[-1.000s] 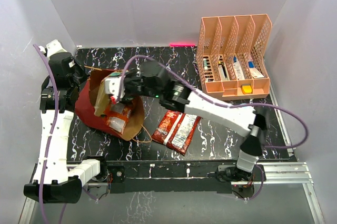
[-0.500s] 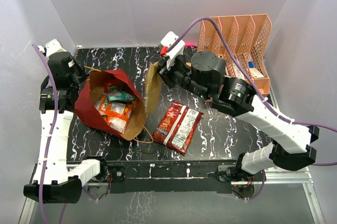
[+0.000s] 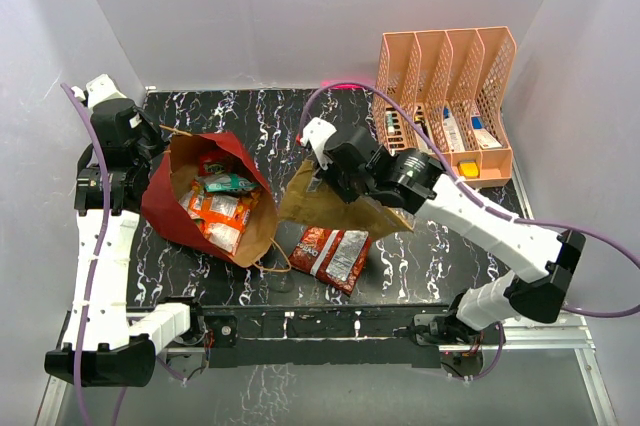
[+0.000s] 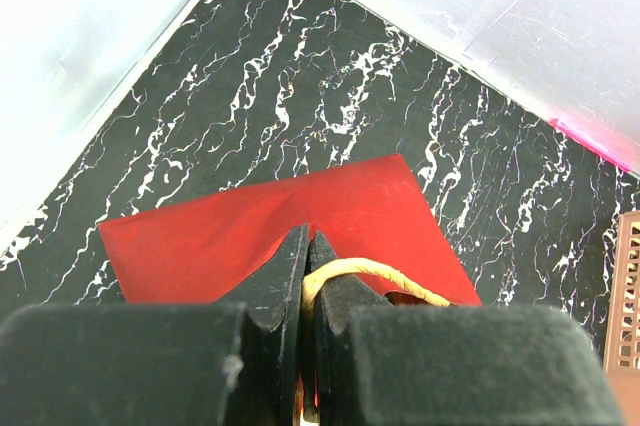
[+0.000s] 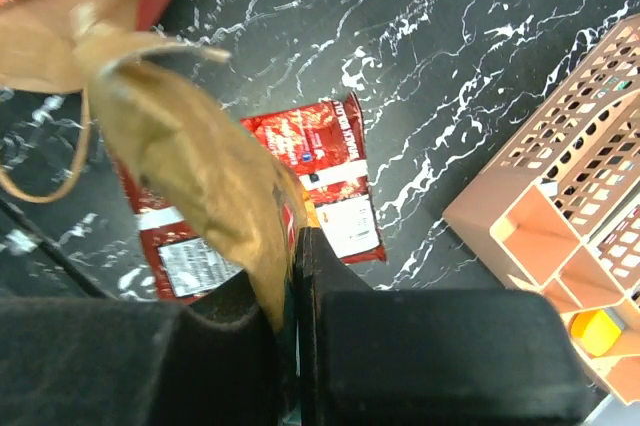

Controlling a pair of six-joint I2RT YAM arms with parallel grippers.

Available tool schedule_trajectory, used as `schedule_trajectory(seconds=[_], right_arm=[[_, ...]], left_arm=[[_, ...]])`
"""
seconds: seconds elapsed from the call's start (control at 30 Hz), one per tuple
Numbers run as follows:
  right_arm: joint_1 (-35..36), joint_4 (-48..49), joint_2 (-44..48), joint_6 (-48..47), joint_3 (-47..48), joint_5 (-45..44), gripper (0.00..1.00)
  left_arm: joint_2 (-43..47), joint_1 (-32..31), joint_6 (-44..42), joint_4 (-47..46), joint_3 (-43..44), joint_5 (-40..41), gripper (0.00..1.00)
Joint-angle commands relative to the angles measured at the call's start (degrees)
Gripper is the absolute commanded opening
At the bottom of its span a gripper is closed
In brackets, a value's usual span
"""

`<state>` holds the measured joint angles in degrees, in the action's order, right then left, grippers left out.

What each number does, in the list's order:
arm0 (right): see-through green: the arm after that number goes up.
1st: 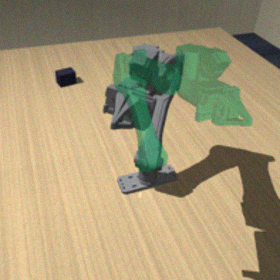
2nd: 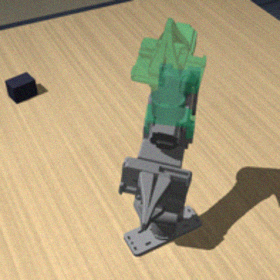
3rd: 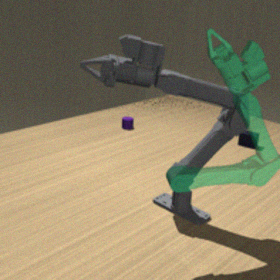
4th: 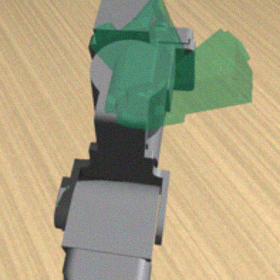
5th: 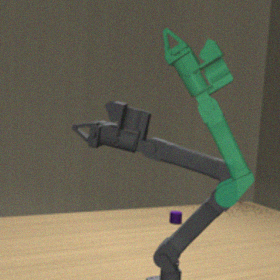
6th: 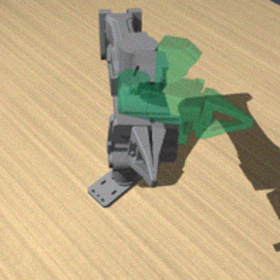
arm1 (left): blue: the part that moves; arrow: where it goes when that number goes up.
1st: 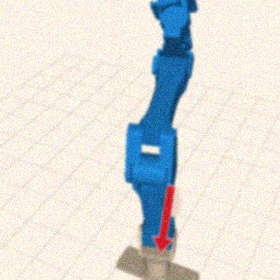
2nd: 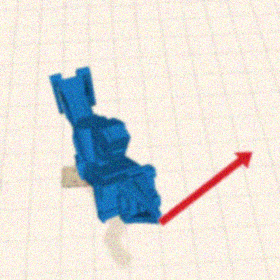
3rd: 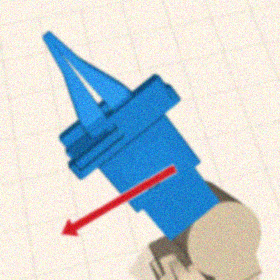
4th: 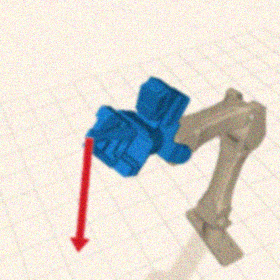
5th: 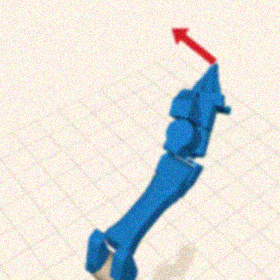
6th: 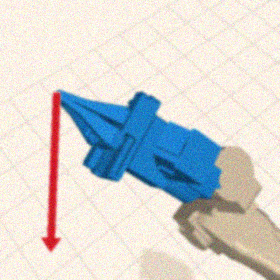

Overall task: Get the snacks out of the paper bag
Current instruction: Place the snack at the center of the board.

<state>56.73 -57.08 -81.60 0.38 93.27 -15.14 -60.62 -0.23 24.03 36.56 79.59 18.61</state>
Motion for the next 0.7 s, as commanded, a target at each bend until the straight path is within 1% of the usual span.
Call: schedule_trajectory(seconds=[0.0,0.03,0.1,0.13,0.2,0.3,0.37,0.4,0.43,0.47,0.5,0.6,0.67], right_arm=[[-7.51,20.12,5.62,-18.93,-7.99,11.71,0.07],[-10.26,23.25,6.18,-21.56,-10.09,14.22,0.08],[-15.72,25.63,5.38,-27.32,-11.41,22.24,0.08],[-16.67,26.34,4.64,-30.11,-11.39,24.08,0.08],[-17.07,27.47,2.21,-34.09,-9.71,23.88,0.08],[-17.22,27.24,-1.23,-40.21,-5.21,26.31,0.08],[-17.48,29.48,-2.86,-43.16,-4.21,26.24,0.08],[-17.96,29.95,-3.63,-45.53,-4.36,27.61,0.08],[-18.19,29.52,-4.14,-52.07,-5.13,30.27,0.08],[-18.15,29.31,-4.14,-56.84,-7.00,32.82,0.08],[-18.22,30.77,-3.78,-59.34,-9.56,35.26,0.08],[-18.02,32.29,-1.16,-64.78,-17.11,43.88,0.08],[-17.17,35.09,2.53,-66.10,-24.22,45.56,0.08]], left_arm=[[1.49,0.27,-0.70,-0.26,1.69,1.31,0.00],[1.62,0.31,-0.88,-0.26,1.78,1.34,0.00],[1.65,0.31,-1.36,-0.17,2.09,1.42,0.00],[1.70,0.27,-1.50,-0.06,2.26,1.55,0.00],[1.78,0.28,-1.85,0.06,2.48,1.75,0.00],[1.90,0.30,-1.97,-0.14,2.18,2.15,0.00],[1.80,0.27,-1.89,-0.21,2.06,2.01,0.00],[1.81,0.31,-1.82,-0.15,1.99,1.84,0.00],[1.74,0.32,-1.72,-0.22,1.93,1.79,0.00],[1.83,0.30,-1.68,-0.27,1.82,1.70,0.00],[2.02,0.32,-1.62,-0.46,1.55,1.77,0.00],[2.17,0.31,-1.62,-0.61,1.32,1.69,0.00],[2.31,0.30,-1.62,-0.42,1.24,1.69,0.00]])
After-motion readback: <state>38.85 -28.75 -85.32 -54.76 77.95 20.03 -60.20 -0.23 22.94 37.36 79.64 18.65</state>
